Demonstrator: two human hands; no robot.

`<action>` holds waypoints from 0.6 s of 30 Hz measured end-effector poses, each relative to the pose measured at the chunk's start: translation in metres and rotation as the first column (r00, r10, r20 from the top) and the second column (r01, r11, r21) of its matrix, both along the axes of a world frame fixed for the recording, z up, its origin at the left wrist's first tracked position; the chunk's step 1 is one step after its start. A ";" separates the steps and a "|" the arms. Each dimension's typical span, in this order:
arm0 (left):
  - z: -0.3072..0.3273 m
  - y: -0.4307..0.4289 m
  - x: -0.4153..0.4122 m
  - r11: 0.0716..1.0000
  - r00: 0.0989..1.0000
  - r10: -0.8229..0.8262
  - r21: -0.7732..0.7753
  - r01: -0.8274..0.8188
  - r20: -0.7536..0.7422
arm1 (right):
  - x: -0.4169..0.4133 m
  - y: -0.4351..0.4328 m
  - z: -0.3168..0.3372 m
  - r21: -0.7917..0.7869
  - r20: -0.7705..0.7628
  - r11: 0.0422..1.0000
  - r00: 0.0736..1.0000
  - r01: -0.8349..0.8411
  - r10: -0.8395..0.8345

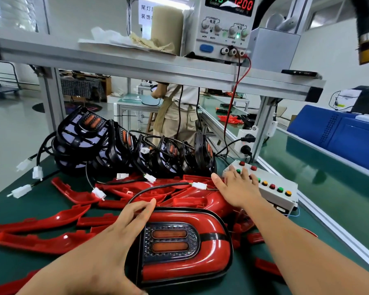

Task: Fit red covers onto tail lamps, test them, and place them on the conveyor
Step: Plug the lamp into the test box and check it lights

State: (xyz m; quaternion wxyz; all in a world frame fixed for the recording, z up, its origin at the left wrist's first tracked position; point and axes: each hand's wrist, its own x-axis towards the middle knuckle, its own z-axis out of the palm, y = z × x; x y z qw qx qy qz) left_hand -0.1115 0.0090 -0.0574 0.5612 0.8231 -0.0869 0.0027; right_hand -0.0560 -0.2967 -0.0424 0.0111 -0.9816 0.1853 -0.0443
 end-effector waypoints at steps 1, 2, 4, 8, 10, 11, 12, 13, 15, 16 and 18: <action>-0.004 0.001 0.001 1.000 1.000 0.009 -0.021 -0.009 -0.002 | 0.000 0.000 0.000 0.000 -0.007 1.000 1.000 0.004 -0.004; -0.001 0.001 -0.001 1.000 1.000 0.006 -0.018 -0.006 0.004 | 0.001 0.000 0.000 -0.001 -0.014 1.000 1.000 0.007 -0.007; 0.007 -0.004 0.000 0.999 1.000 -0.006 -0.042 0.005 -0.016 | 0.001 0.000 0.000 -0.011 -0.024 1.000 1.000 0.007 -0.007; 0.013 -0.005 -0.002 0.998 0.998 -0.020 -0.063 0.017 -0.053 | 0.003 -0.001 -0.001 -0.041 -0.030 0.999 1.000 -0.004 0.003; 0.009 -0.001 -0.004 1.000 0.999 -0.010 0.009 0.011 -0.032 | 0.004 -0.002 -0.002 -0.045 -0.028 0.999 1.000 -0.007 0.005; 0.008 0.000 -0.001 1.000 1.000 -0.007 0.023 0.007 -0.022 | 0.004 -0.002 -0.003 -0.046 -0.028 0.999 1.000 -0.007 0.006; 0.006 0.003 0.003 1.000 0.998 -0.012 0.026 0.014 -0.058 | 0.004 -0.003 -0.003 -0.047 -0.028 0.999 1.000 -0.008 0.007; 0.006 0.001 0.010 0.999 0.997 -0.029 0.030 0.031 -0.075 | 0.005 -0.003 -0.003 -0.047 -0.030 0.999 1.000 -0.009 0.008; 0.000 -0.002 0.021 0.993 0.994 -0.083 0.076 0.089 -0.078 | 0.005 -0.003 -0.004 -0.043 -0.032 0.999 0.999 -0.009 0.008; -0.002 -0.001 0.021 0.994 0.995 -0.077 0.077 0.081 -0.065 | 0.005 -0.003 -0.004 -0.041 -0.032 0.999 0.999 -0.008 0.006; 0.001 0.001 0.019 0.995 0.997 -0.059 0.075 0.062 -0.044 | 0.005 -0.003 -0.004 -0.040 -0.031 0.999 1.000 -0.005 0.004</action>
